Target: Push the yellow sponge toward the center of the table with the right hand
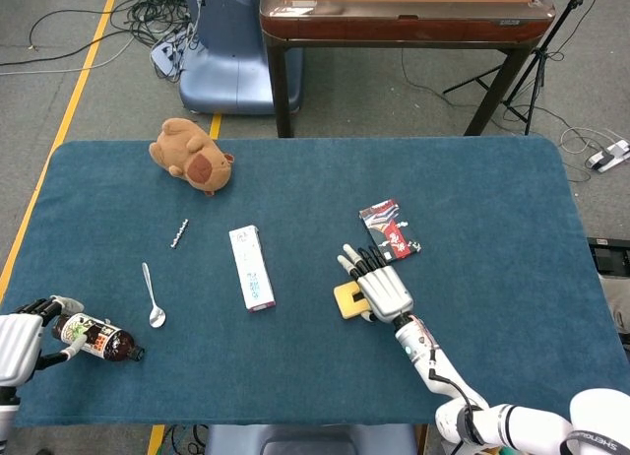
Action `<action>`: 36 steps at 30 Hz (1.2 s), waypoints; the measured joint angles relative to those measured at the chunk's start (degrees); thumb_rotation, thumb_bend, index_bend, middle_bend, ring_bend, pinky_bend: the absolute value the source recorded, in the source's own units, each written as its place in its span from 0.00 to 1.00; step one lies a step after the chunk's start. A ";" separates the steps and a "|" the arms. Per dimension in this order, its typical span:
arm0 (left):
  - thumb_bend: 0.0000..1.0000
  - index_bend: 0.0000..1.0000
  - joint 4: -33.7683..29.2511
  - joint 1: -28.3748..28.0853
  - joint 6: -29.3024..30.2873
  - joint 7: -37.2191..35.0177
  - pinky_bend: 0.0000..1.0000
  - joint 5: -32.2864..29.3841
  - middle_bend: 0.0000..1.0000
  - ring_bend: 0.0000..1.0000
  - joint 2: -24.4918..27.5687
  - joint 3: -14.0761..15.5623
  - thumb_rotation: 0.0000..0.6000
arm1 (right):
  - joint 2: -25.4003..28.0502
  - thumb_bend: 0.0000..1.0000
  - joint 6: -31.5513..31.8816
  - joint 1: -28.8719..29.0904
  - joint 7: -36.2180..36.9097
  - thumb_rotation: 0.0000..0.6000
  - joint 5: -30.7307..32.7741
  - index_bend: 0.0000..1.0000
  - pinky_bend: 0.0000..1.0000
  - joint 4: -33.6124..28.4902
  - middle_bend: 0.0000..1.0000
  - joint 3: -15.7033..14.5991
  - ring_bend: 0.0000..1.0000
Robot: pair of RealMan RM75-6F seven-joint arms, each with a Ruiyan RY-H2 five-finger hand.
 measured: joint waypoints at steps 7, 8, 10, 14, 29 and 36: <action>0.22 0.44 0.09 0.10 0.06 -0.37 0.51 0.01 0.46 0.44 0.16 0.03 1.00 | -0.38 0.00 -0.37 1.59 0.61 1.00 2.19 0.01 0.03 1.28 0.00 1.92 0.00; 0.22 0.44 0.06 0.11 0.07 -0.39 0.51 0.01 0.46 0.44 0.17 0.03 1.00 | -0.47 0.00 -0.46 1.79 0.64 1.00 2.46 0.01 0.03 1.44 0.00 2.09 0.00; 0.22 0.44 -0.04 0.18 0.23 -0.39 0.51 0.05 0.46 0.44 0.24 0.03 1.00 | -0.76 0.00 -0.81 2.30 0.67 1.00 3.10 0.01 0.03 1.95 0.00 2.40 0.00; 0.22 0.44 -0.13 0.29 0.34 -0.51 0.51 0.08 0.46 0.44 0.38 0.06 1.00 | -1.57 0.00 -1.60 3.27 0.60 1.00 4.17 0.01 0.03 3.24 0.00 2.70 0.00; 0.22 0.44 0.25 0.37 -0.03 -1.36 0.51 -0.56 0.46 0.44 0.53 -0.08 1.00 | -5.11 0.00 -2.28 6.43 1.42 1.00 5.10 0.01 0.03 6.84 0.00 3.24 0.00; 0.22 0.44 0.37 0.43 0.06 -1.72 0.51 -0.58 0.46 0.44 0.61 -0.14 1.00 | -6.91 0.00 -3.05 7.77 1.99 1.00 5.77 0.01 0.03 8.96 0.00 3.65 0.00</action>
